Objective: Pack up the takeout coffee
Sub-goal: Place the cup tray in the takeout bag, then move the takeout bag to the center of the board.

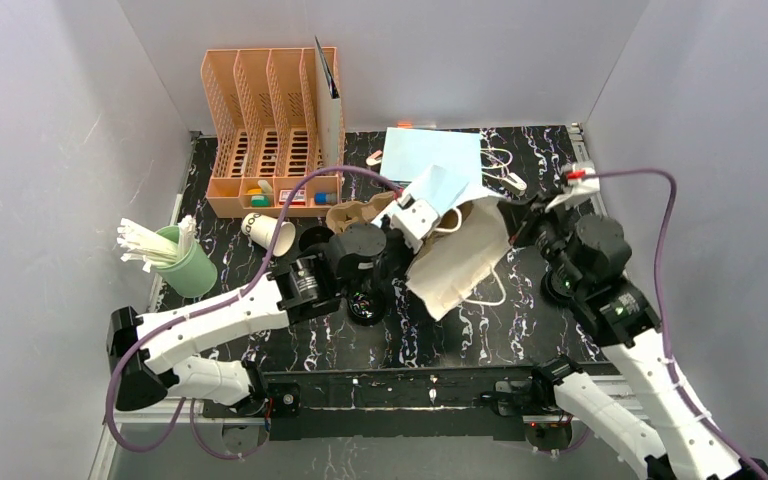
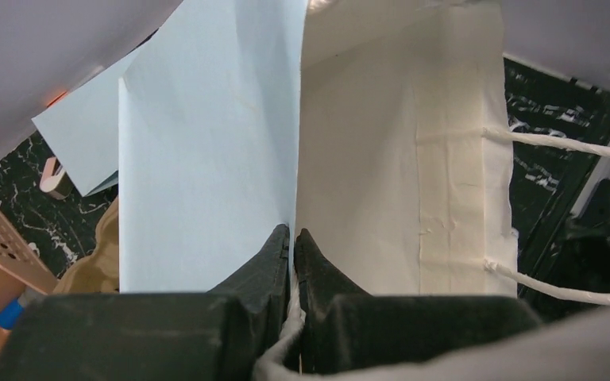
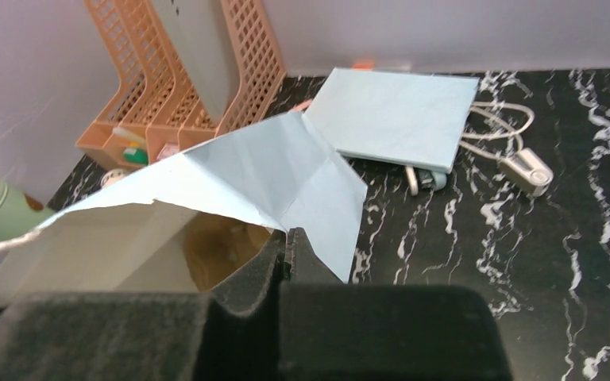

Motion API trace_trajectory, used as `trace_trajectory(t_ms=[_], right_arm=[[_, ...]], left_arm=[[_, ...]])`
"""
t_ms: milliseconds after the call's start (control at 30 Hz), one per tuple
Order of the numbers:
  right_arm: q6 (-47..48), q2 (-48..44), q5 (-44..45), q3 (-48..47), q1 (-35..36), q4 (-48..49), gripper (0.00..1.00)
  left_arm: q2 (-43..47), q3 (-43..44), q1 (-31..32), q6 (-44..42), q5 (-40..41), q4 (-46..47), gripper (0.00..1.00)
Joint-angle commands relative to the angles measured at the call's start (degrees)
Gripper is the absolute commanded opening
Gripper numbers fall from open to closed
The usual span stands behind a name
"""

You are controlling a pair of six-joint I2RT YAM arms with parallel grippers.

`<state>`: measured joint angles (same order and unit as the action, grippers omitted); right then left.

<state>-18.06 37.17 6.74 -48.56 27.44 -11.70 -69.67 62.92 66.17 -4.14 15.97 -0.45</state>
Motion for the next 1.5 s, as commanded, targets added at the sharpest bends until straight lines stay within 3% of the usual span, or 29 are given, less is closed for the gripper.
trace_trajectory(t_ms=[0, 167, 333, 467, 567, 633, 733, 800, 867, 900, 1033, 1100, 1300, 1467], right_arm=[[3.07, 9.76, 5.58, -13.38, -0.19, -13.07, 0.01], [4.51, 23.34, 6.98, -30.89, -0.28, -30.24, 0.01], [7.16, 31.70, 3.21, -44.02, -0.23, -41.22, 0.01], [9.67, 37.38, 0.91, -46.62, -0.28, -43.22, 0.01], [10.76, 39.01, -1.73, -44.82, -0.28, -38.69, 0.01], [12.03, 38.82, -3.05, -42.74, -0.28, -33.33, 0.02], [14.41, 38.25, -3.14, -39.18, -0.28, -26.32, 0.10], [15.37, 39.15, -2.21, -39.50, -0.28, -24.90, 0.29], [15.77, 40.69, -1.65, -42.28, -0.28, -26.50, 0.42], [15.61, 41.37, -1.38, -43.90, -0.28, -27.83, 0.47], [13.73, 42.65, 0.59, -49.19, -0.28, -32.13, 0.81], [11.30, 43.03, 2.54, -51.43, -0.28, -34.52, 0.87], [-1.24, 43.77, 10.28, -56.36, -0.27, -46.52, 0.83], [-8.00, 39.95, 9.57, -51.47, -0.28, -51.56, 0.76]], left_arm=[[-2.84, 9.21, 0.62, 11.26, -4.25, -3.16, 0.00], [-6.50, 15.01, 0.62, 25.77, -8.20, -8.83, 0.00], [-6.69, 14.87, 0.62, 38.30, -9.49, -10.51, 0.01], [-6.92, 12.45, 0.62, 43.47, -9.88, -9.11, 0.03], [-6.97, 9.80, 0.63, 44.89, -7.25, -7.67, 0.10], [-6.97, 7.99, 0.63, 45.72, -4.32, -6.37, 0.21], [-6.84, 5.85, 0.62, 46.68, -0.46, -4.99, 0.53], [-6.37, 6.42, 0.62, 45.85, 2.53, -6.26, 0.75], [-5.37, 8.35, 0.62, 44.47, 4.65, -9.37, 0.84], [-4.65, 9.45, 0.62, 43.61, 5.83, -11.29, 0.85], [0.42, 12.26, 0.62, 41.74, 10.17, -19.06, 0.91], [2.95, 12.60, 0.62, 41.50, 10.69, -21.49, 0.93], [6.85, 15.69, 0.62, 40.22, 10.40, -30.63, 0.90], [8.17, 17.74, 0.26, 37.47, 15.34, -37.58, 0.81]])
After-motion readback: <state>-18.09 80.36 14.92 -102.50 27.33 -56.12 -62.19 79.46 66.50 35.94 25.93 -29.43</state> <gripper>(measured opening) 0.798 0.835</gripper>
